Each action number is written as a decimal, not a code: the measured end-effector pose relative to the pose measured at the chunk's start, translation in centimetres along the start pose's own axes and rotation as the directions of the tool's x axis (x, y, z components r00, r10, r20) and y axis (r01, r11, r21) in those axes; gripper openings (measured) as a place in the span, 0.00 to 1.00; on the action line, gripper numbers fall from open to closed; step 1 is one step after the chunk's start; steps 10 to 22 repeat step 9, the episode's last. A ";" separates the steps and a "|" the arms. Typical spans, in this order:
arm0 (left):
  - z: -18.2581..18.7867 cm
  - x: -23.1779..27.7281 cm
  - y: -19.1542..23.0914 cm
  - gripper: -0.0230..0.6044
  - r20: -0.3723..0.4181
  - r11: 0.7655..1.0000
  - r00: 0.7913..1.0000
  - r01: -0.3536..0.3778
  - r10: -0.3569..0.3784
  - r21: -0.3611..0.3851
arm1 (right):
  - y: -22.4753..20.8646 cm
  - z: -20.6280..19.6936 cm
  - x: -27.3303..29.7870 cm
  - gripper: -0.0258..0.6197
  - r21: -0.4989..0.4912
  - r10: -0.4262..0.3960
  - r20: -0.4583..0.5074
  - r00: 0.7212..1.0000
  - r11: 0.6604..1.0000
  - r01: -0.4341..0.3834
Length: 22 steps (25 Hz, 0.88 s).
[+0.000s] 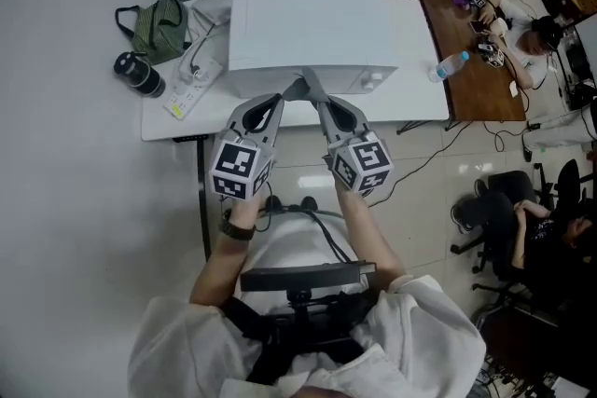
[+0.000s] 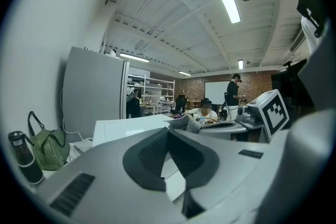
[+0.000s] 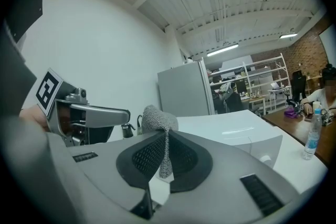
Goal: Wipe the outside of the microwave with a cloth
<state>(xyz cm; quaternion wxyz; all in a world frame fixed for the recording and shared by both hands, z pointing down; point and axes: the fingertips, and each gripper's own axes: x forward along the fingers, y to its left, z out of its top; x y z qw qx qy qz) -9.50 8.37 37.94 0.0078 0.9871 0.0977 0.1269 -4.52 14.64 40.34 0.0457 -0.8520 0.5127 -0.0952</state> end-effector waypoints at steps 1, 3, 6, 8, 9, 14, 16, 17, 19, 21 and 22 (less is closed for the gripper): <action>0.2 0.1 -0.3 0.08 0.004 1.000 1.000 0.006 -0.006 0.001 | -0.1 0.2 -0.3 0.08 -0.002 -0.001 0.003 1.000 1.000 0.001; 0.3 0.2 -1.0 0.08 0.010 1.000 1.000 0.016 -0.016 0.001 | -0.1 0.3 -0.9 0.08 -0.005 -0.002 0.007 1.000 1.000 0.002; 0.2 0.0 -1.7 0.08 0.011 1.000 1.000 0.024 -0.024 -0.001 | 0.2 0.2 -1.7 0.08 0.000 -0.004 0.009 1.000 1.000 0.004; 0.0 -0.1 -2.0 0.08 0.009 1.000 1.000 0.027 -0.027 -0.004 | 0.3 0.0 -2.0 0.08 0.004 -0.004 0.011 1.000 1.000 0.004; -0.2 -0.1 -2.1 0.08 0.008 1.000 1.000 0.029 -0.029 -0.005 | 0.4 0.0 -2.2 0.08 0.006 -0.005 0.012 1.000 1.000 0.005; -0.2 -0.1 -2.1 0.08 0.008 1.000 1.000 0.029 -0.029 -0.005 | 0.4 0.0 -2.2 0.08 0.006 -0.005 0.012 1.000 1.000 0.005; -0.2 -0.1 -2.1 0.08 0.008 1.000 1.000 0.029 -0.029 -0.005 | 0.4 0.0 -2.2 0.08 0.006 -0.005 0.012 1.000 1.000 0.005; -0.2 -0.1 -2.1 0.08 0.008 1.000 1.000 0.029 -0.029 -0.005 | 0.4 0.0 -2.2 0.08 0.006 -0.005 0.012 1.000 1.000 0.005; -0.2 -0.1 -2.1 0.08 0.008 1.000 1.000 0.029 -0.029 -0.005 | 0.4 0.0 -2.2 0.08 0.006 -0.005 0.012 1.000 1.000 0.005; -0.2 -0.1 -2.1 0.08 0.008 1.000 1.000 0.029 -0.029 -0.005 | 0.4 0.0 -2.2 0.08 0.006 -0.005 0.012 1.000 1.000 0.005; -0.2 -0.1 -2.1 0.08 0.008 1.000 1.000 0.029 -0.029 -0.005 | 0.4 0.0 -2.2 0.08 0.006 -0.005 0.012 1.000 1.000 0.005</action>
